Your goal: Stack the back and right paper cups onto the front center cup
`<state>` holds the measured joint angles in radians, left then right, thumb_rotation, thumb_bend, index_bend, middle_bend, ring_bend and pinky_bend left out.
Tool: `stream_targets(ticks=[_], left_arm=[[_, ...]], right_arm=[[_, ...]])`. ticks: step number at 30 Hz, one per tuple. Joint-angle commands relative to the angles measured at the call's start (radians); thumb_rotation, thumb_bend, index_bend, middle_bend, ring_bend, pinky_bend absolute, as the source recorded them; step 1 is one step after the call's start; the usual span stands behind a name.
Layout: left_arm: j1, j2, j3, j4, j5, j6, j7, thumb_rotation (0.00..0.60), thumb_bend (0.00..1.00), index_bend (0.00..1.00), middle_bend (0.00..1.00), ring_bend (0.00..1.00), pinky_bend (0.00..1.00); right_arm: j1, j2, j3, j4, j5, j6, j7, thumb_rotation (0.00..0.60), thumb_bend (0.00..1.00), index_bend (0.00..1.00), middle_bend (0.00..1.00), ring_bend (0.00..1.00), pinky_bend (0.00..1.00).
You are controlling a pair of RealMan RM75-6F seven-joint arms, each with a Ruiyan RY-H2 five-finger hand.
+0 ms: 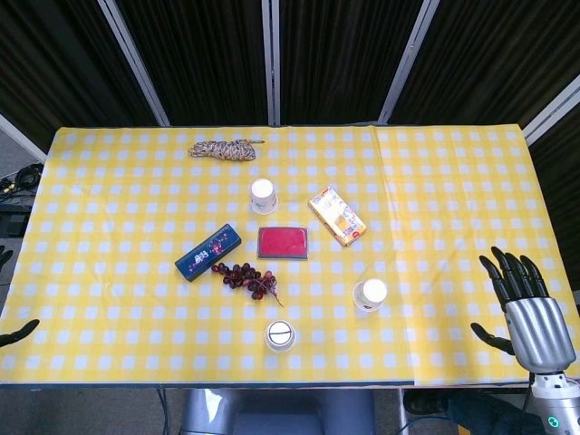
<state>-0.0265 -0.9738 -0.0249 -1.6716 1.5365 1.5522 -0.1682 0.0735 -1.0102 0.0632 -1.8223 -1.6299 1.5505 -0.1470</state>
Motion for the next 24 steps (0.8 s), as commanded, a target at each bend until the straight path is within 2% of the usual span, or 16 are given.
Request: stream_targets(ticks=[1,11,15,20,24], left_arm=[[-0.001,0.001,-0.002,0.002,-0.005,-0.004,-0.006,0.6,0.0,0.0,0.0,0.0,0.0],[-0.03,-0.009,-0.02,0.01,-0.039,-0.055,-0.017,0.6,0.0,0.0,0.0,0.0,0.0],[-0.122,-0.026,-0.059,0.022,-0.064,-0.17,0.013,0.6,0.0,0.0,0.0,0.0,0.0],[-0.306,-0.06,-0.138,0.042,-0.115,-0.379,0.138,0.6,0.0,0.0,0.0,0.0,0.0],[-0.459,-0.115,-0.196,0.089,-0.171,-0.557,0.189,0.6,0.0,0.0,0.0,0.0,0.0]], right_arm=[[0.0,0.0,-0.001,0.001,0.0,-0.001,0.0,0.6,0.0,0.0,0.0,0.0,0.0],[-0.001,0.001,0.004,0.003,0.011,0.003,0.003,0.6,0.0,0.0,0.0,0.0,0.0],[0.003,0.001,0.013,0.009,0.032,-0.005,0.003,0.6,0.0,0.0,0.0,0.0,0.0],[0.009,-0.005,0.027,0.013,0.067,-0.016,-0.014,0.6,0.0,0.0,0.0,0.0,0.0],[0.007,-0.009,0.035,0.019,0.098,-0.02,-0.03,0.6,0.0,0.0,0.0,0.0,0.0]])
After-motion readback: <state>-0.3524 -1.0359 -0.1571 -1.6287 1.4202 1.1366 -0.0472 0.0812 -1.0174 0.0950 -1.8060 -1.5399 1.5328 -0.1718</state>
